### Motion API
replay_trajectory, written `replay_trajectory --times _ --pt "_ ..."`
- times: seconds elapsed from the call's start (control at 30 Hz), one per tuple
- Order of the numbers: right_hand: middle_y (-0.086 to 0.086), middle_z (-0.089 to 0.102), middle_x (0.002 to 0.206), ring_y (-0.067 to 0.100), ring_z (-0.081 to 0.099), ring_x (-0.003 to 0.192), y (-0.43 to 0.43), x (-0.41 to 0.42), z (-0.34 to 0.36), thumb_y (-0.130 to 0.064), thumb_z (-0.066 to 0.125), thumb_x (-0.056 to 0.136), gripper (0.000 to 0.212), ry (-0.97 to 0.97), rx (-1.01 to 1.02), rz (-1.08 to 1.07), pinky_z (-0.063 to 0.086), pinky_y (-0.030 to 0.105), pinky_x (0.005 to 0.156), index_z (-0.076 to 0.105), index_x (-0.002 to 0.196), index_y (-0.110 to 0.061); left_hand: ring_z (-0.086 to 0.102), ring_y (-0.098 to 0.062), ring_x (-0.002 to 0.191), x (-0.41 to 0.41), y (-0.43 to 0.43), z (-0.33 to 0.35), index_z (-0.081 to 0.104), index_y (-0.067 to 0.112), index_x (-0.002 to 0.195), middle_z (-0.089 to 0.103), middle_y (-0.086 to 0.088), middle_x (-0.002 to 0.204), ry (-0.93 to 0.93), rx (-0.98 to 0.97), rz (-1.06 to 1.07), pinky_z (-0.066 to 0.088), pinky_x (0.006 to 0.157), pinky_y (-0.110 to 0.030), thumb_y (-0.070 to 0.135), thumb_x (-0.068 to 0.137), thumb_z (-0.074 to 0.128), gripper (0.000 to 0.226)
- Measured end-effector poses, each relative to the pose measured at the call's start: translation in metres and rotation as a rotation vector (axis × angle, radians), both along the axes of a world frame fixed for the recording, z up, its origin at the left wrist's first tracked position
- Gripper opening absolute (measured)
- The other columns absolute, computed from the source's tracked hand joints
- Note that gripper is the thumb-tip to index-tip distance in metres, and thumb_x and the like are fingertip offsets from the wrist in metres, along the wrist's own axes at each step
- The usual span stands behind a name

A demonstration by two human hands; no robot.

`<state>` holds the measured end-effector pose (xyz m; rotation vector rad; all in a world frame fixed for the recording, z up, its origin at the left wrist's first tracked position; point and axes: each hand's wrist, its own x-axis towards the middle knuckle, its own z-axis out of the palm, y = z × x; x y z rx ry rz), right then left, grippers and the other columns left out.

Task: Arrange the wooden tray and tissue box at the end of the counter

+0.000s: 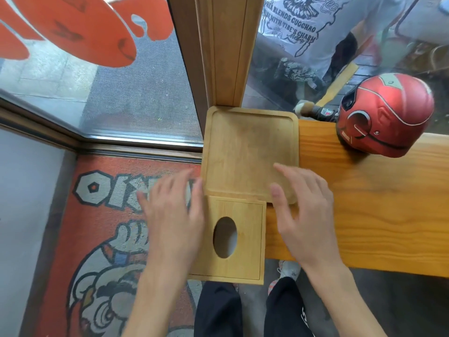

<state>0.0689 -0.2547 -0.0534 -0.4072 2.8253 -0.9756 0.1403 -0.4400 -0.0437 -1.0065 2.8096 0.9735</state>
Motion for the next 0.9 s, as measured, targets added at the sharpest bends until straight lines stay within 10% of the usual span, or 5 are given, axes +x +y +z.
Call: replay_trajectory --times 0.2,0.33,0.7,0.9 --pt "-0.006 0.037 0.159 0.017 0.028 0.149 -0.013 0.033 -0.013 -0.071 0.030 0.094 0.074 -0.113 0.120 0.111 0.029 0.045 0.120 0.012 0.159 -0.040 0.019 -0.030 0.154 0.032 0.038 -0.018 0.010 0.038 0.157 0.031 -0.005 0.163 -0.196 -0.071 -0.003 -0.001 0.118 -0.069 0.064 0.096 0.018 0.067" --pt "-0.009 0.024 0.166 0.017 0.020 0.153 -0.014 0.038 -0.021 -0.071 0.028 0.094 0.073 -0.148 0.043 0.089 0.024 0.047 0.122 -0.010 0.154 -0.052 0.023 -0.036 0.152 0.029 0.042 -0.018 0.020 0.036 0.158 0.030 -0.011 0.163 -0.197 -0.162 0.005 0.008 0.115 -0.073 0.058 0.099 0.021 0.063" --pt "0.000 0.016 0.170 0.022 0.016 0.154 -0.015 0.035 0.003 -0.071 0.024 0.096 0.071 -0.277 0.139 0.139 0.019 0.049 0.123 -0.010 0.155 -0.051 0.032 -0.042 0.147 0.028 0.042 -0.005 0.023 0.040 0.156 0.041 -0.018 0.157 -0.303 -0.147 0.000 0.009 0.114 -0.072 0.058 0.098 0.028 0.061" --pt "0.012 0.037 0.161 0.035 0.036 0.146 0.001 0.004 0.057 -0.071 0.031 0.094 0.076 -0.384 0.271 0.327 0.036 0.053 0.113 0.016 0.159 -0.034 0.009 -0.036 0.155 0.032 0.040 0.037 0.015 0.020 0.160 0.016 -0.014 0.168 -0.353 -0.097 0.009 0.008 0.121 -0.052 0.064 0.096 0.014 0.077"
